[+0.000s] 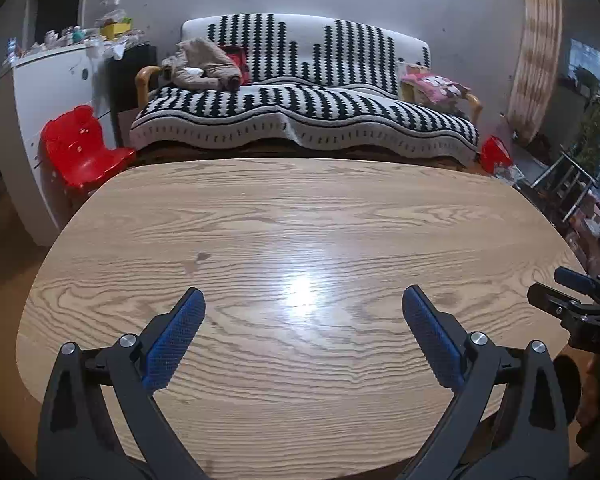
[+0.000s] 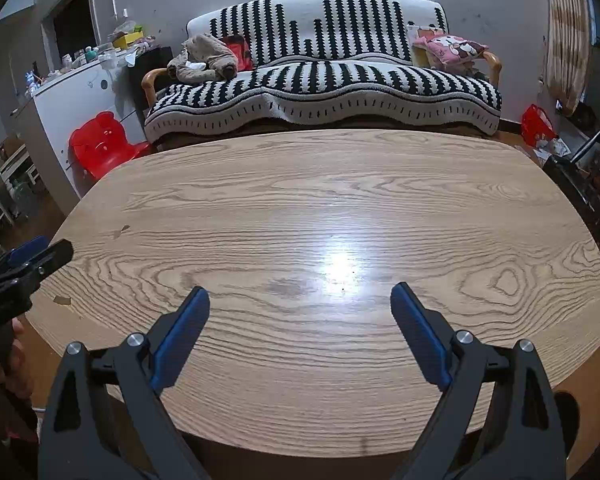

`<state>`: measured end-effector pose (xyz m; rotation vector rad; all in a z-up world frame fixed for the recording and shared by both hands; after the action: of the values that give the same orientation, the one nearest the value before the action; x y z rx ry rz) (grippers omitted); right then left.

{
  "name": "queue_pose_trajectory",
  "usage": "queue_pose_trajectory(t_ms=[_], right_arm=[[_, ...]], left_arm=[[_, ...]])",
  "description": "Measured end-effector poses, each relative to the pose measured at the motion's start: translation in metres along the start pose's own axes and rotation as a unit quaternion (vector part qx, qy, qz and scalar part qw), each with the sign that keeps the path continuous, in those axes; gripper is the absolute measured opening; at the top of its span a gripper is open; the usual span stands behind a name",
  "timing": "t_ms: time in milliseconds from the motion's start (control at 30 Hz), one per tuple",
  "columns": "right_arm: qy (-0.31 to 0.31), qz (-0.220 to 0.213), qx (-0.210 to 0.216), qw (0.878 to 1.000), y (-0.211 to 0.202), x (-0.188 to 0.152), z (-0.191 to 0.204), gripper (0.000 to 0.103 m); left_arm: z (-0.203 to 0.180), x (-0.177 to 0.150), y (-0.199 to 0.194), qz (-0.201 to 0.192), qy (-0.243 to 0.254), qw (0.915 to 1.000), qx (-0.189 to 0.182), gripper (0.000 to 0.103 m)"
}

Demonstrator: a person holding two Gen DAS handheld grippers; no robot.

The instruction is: Collect trash

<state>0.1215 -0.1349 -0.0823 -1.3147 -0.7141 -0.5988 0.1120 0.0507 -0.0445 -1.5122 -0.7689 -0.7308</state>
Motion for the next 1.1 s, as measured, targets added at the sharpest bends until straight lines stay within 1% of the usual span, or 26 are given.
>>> queue_pose_trajectory(t_ms=[167,333,833,1100], right_arm=[[0.004,0.007,-0.001,1.000,0.004,-0.005,-0.002,0.089],[-0.001,0.010,0.000,1.000,0.005,-0.007,-0.003,0.089],[0.008,0.007,-0.005,1.000,-0.005,-0.009,-0.018,0.089],[0.010,0.006,-0.005,1.000,-0.006,-0.009,-0.018,0.089]], left_arm=[[0.005,0.000,-0.002,-0.003,-0.011,0.9998,0.013,0.096],[0.004,0.003,-0.001,-0.007,-0.020,0.9996,0.018,0.096],[-0.004,0.000,0.003,-0.003,-0.013,0.9998,0.013,0.096],[-0.008,-0.001,0.002,-0.004,-0.008,0.9999,0.011,0.096]])
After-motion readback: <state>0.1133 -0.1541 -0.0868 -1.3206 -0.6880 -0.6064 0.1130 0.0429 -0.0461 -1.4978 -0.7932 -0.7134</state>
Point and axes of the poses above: each gripper's, at about its wrist camera, not at the fingertips, and y roughly the way its jaws point, z to its left, x to its top, the point moved 10 cm from there along y, roughly the way its jaws point, and after that the axes turned 4 degrees about -z, right-handed, at the moved point
